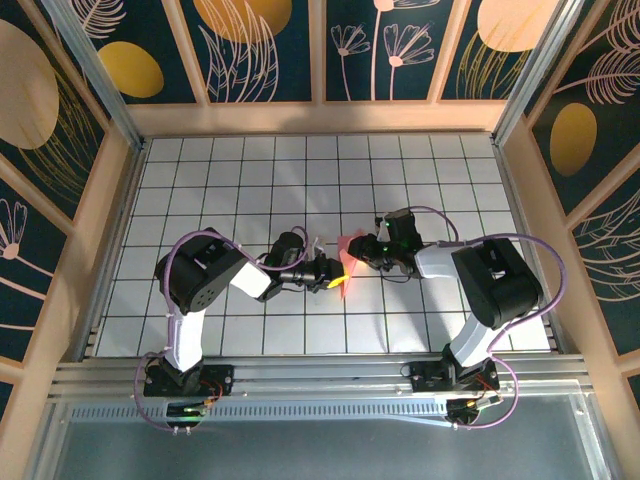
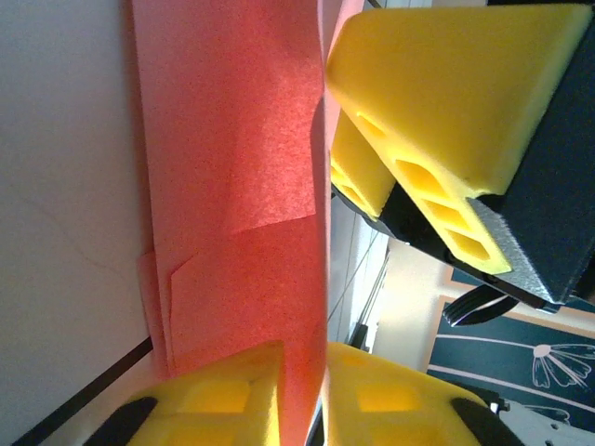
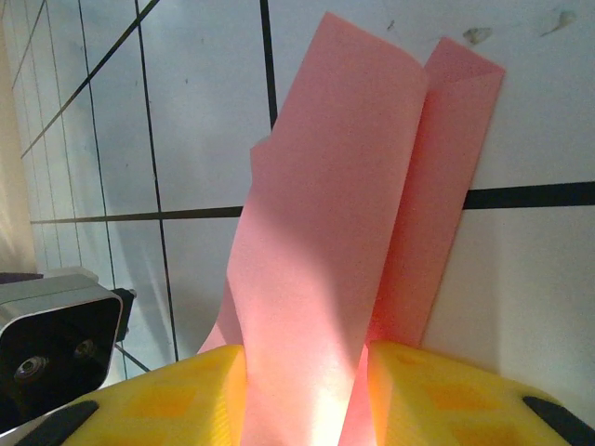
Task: Fold a paper plane with a square sheet of paper (fold left side to right side)
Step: Fold the wing for the fifth time at the center of the table.
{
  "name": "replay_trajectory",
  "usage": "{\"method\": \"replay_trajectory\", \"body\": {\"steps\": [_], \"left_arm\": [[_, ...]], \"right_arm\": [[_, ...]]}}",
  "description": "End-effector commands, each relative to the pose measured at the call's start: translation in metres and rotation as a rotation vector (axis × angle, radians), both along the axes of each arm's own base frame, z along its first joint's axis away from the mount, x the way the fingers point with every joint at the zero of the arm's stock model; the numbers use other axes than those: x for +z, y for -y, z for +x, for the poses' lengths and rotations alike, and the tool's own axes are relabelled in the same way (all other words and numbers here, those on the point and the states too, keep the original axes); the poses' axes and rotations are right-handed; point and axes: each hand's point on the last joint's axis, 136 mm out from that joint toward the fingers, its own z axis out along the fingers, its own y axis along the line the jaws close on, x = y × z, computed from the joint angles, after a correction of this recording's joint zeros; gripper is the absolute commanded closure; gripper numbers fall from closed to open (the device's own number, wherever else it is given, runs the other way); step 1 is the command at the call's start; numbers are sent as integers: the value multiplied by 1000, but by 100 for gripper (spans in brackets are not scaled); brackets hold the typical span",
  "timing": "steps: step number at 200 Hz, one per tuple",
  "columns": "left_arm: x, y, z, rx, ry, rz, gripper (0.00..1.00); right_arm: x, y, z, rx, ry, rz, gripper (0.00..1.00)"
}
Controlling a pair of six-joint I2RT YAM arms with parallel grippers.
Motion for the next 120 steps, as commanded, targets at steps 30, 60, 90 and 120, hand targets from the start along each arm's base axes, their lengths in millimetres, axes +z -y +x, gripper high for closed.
{"method": "replay_trajectory", "body": {"steps": [30, 60, 90, 120], "left_arm": [[8, -7, 11, 24, 44, -4, 73], [6, -12, 22, 44, 59, 21, 70], [5, -9, 27, 25, 74, 44, 70], [1, -7, 31, 20, 72, 57, 71]], "right_arm": [[-16, 4, -3, -2, -23, -67, 60], [-17, 4, -3, 1, -24, -74, 60], [-17, 5, -3, 4, -23, -83, 60], [-17, 4, -3, 4, -25, -85, 60]]}}
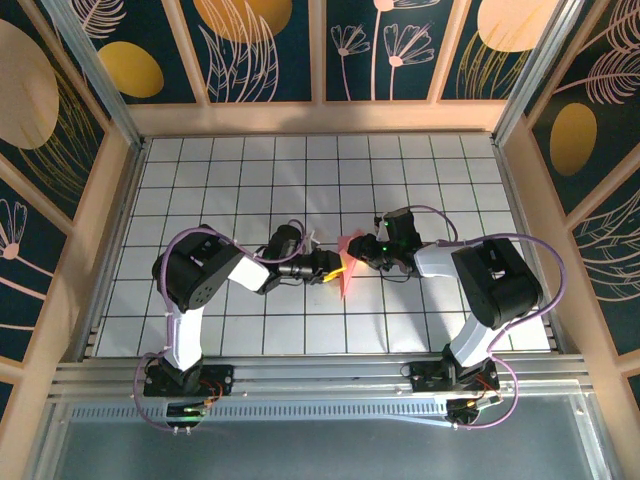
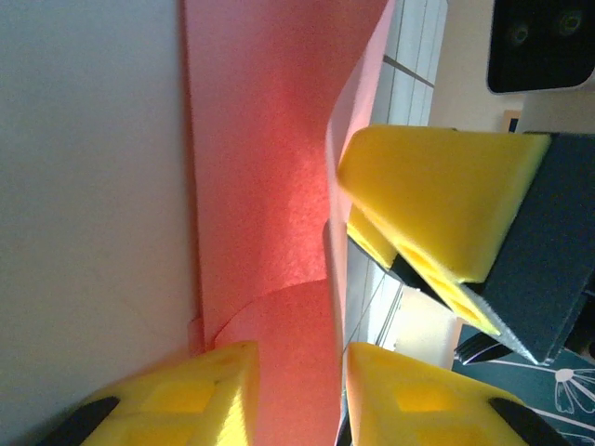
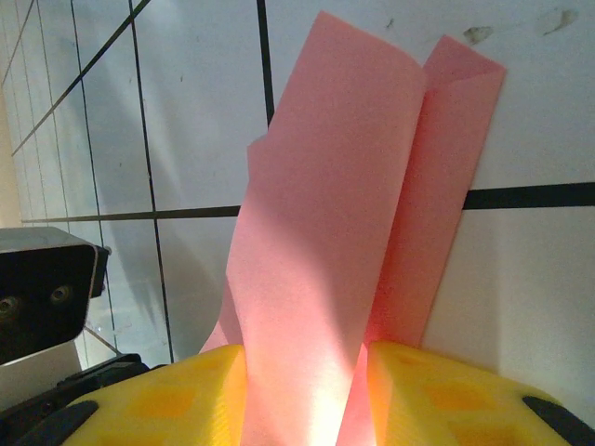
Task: Fold a paper plane with a square sheet of paper (fold left side to right side)
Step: Fold the wing for the fifth time at the center of the table.
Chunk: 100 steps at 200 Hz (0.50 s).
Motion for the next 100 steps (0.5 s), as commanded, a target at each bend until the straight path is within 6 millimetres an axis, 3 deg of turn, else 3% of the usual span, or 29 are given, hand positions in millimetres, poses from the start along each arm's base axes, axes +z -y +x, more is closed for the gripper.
{"method": "replay_trajectory", "body": {"steps": [1, 100], "left_arm": [[3, 1, 8, -5, 34, 15, 71], [-15, -2, 15, -6, 47, 113, 92]], "right_arm": [[-16, 4, -3, 1, -23, -68, 60], [-19, 5, -5, 15, -27, -97, 60]]}}
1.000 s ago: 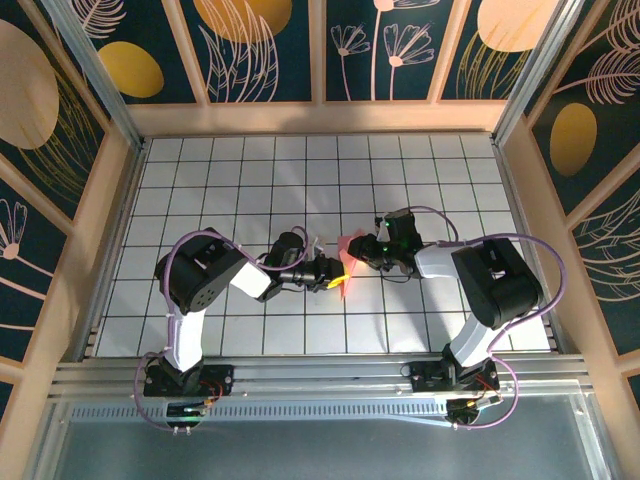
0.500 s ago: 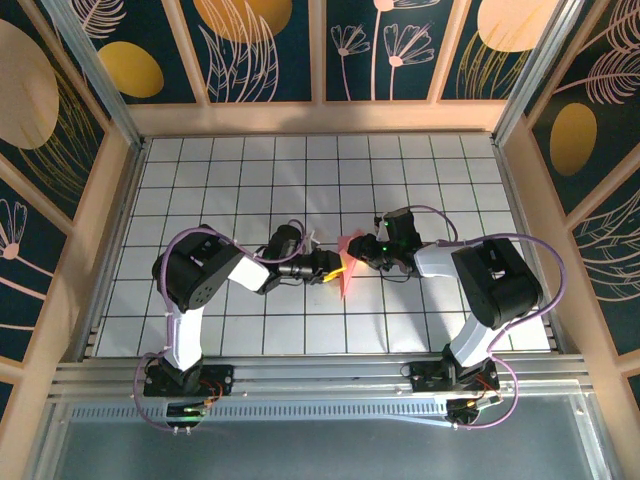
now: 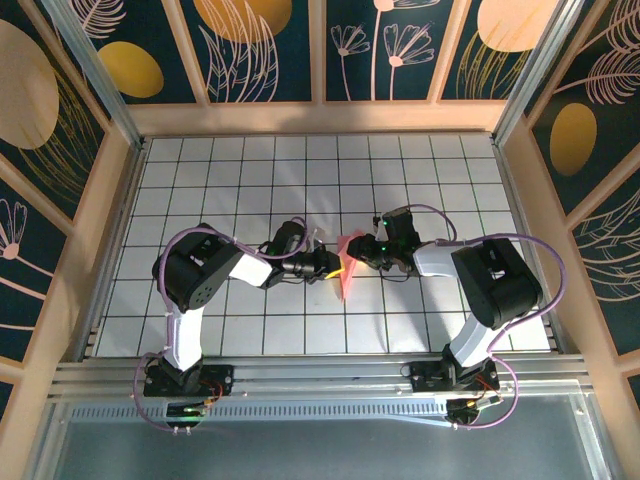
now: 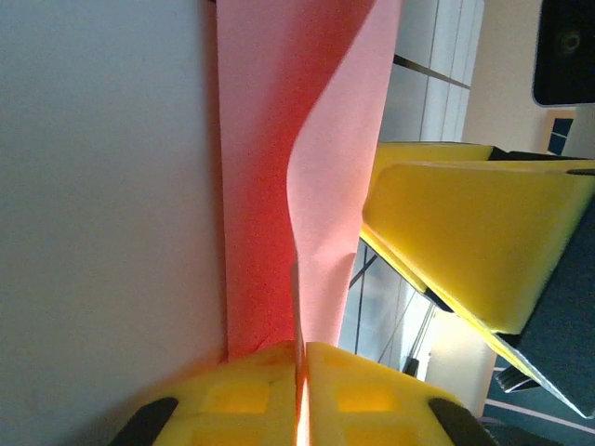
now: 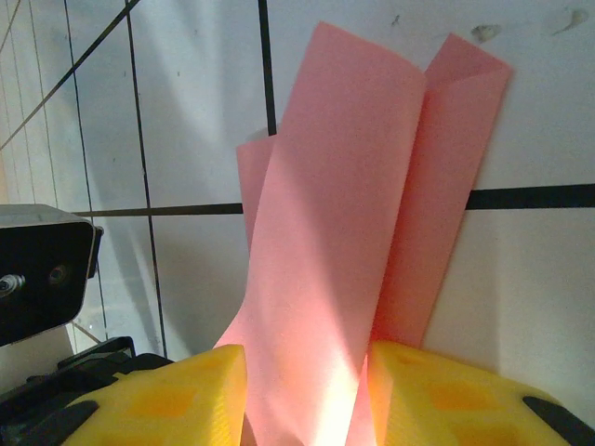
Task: Fold a paper plane with a square sheet of paper (fold left side to right side)
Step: Fold the wing for the fifth time at the center of the table.
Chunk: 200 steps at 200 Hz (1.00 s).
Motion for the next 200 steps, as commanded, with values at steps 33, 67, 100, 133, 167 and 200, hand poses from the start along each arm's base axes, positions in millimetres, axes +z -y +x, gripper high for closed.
{"method": "replay_trajectory", "body": {"steps": [33, 67, 100, 133, 167, 200], "left_arm": [[-10, -2, 8, -6, 24, 53, 93], [-15, -3, 9, -9, 23, 73, 94], [-19, -4, 6, -15, 17, 81, 94], [-25, -6, 5, -18, 10, 99, 95], [-33, -10, 4, -14, -2, 137, 96], [-43, -14, 4, -16, -12, 189, 96]], "right_arm": [[-18, 6, -3, 5, -26, -84, 60], [-18, 5, -3, 10, -25, -89, 60], [-18, 4, -3, 12, -25, -90, 60], [-16, 3, -1, 13, -22, -87, 60], [-10, 1, 0, 17, -10, -79, 60], [0, -1, 2, 14, 8, -49, 60]]}}
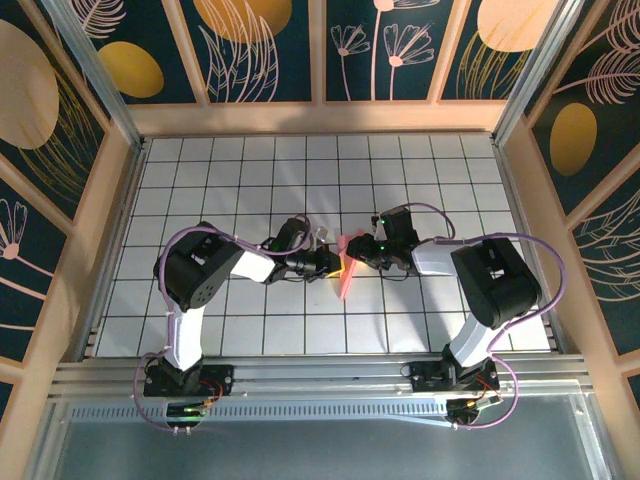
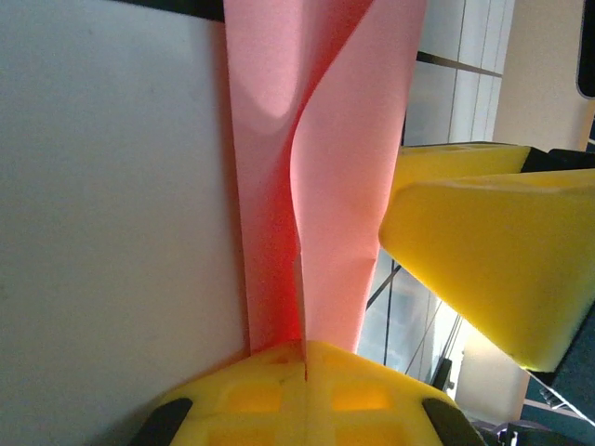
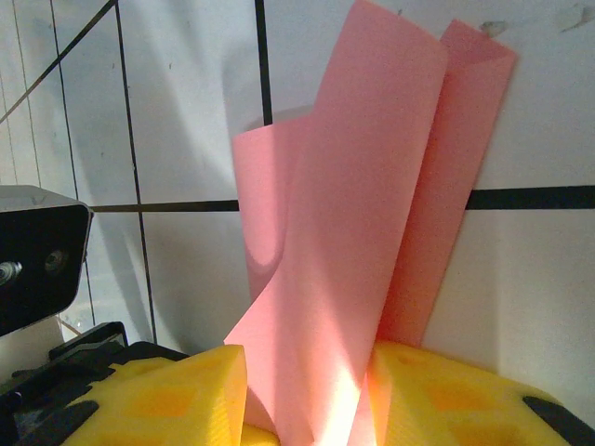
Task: Fold a paper plane with a square sheet of paper (fold left side to right side)
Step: Fold the wing for the fifth time at the center of the table.
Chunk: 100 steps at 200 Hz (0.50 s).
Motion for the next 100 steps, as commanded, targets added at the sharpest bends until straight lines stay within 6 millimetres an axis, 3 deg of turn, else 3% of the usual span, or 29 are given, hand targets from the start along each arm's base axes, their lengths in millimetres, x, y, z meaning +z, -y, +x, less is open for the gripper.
{"method": "replay_trajectory", "body": {"steps": [1, 100], "left_arm": [[-34, -15, 0, 22, -38, 124, 97], [-51, -21, -2, 29, -61, 195, 98]], "right_arm": [[2, 0, 2, 2, 19, -23, 60], [11, 3, 3, -20, 39, -11, 59]]}}
